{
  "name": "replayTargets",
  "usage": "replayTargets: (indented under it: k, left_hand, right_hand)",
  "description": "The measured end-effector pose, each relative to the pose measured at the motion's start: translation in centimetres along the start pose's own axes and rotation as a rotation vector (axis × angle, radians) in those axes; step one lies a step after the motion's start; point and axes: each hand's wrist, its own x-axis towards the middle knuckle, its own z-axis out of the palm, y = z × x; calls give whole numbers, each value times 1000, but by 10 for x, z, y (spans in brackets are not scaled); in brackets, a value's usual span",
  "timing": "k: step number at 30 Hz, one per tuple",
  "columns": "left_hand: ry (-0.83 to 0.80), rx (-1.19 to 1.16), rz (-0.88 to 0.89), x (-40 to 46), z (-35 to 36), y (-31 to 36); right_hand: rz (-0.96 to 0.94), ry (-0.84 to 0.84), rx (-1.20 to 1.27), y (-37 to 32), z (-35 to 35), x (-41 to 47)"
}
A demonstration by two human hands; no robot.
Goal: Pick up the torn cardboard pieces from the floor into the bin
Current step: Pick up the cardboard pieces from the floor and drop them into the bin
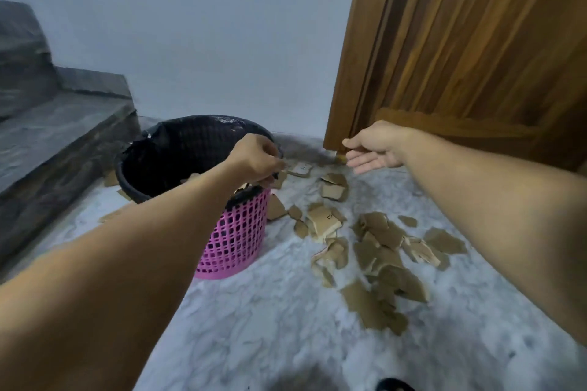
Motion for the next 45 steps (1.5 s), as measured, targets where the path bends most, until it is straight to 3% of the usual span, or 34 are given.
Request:
replayTargets:
  k: [7, 14, 18, 22, 26, 31, 38, 42, 45]
  left_hand:
    - [-336, 133, -68, 38, 130, 0]
    - [-591, 708, 38, 53, 248, -52]
    - [-649, 795, 9, 44, 307, -95]
    - [-701, 837, 7, 31, 348, -120]
    - [-654, 928, 22, 29, 363, -133]
    - [-534, 877, -55, 55, 364, -132]
    - [-388, 811, -52, 93, 363, -120]
    - [-297, 893, -14, 116, 362, -123]
    - [-332, 909, -40, 141, 355, -123]
  right_hand:
    - [200, 1, -106, 122, -64, 42]
    - [347, -79, -326, 262, -77, 78]
    - [281, -72, -661, 317, -67, 97]
    - [156, -47, -707, 353, -51, 111]
    - [168, 16, -707, 378, -36, 119]
    - [168, 8, -790, 388, -33, 141]
    - [-23, 23, -889, 355, -58, 188]
    - [-46, -2, -921, 337, -66, 220]
    - [-56, -10, -870, 330, -70, 241]
